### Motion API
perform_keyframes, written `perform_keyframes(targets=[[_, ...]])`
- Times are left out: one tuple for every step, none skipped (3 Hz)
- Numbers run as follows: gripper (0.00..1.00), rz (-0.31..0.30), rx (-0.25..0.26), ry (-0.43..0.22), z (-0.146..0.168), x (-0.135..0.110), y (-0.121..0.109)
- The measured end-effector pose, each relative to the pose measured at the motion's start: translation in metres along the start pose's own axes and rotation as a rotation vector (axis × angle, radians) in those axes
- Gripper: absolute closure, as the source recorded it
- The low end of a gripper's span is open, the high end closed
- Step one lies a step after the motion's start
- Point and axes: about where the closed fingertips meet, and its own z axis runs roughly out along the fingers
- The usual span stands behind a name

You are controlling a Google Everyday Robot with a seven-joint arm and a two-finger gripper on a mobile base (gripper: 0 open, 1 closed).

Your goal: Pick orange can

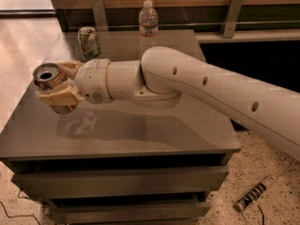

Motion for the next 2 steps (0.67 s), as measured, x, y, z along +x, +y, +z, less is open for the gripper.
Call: perform_keyframes(targets=[[1.00, -0.069, -0.019, -0.004, -0.0107, -0.0445, -0.0157], [1.00, -0.069, -0.019, -0.004, -0.0107, -0.0445, -0.0157]])
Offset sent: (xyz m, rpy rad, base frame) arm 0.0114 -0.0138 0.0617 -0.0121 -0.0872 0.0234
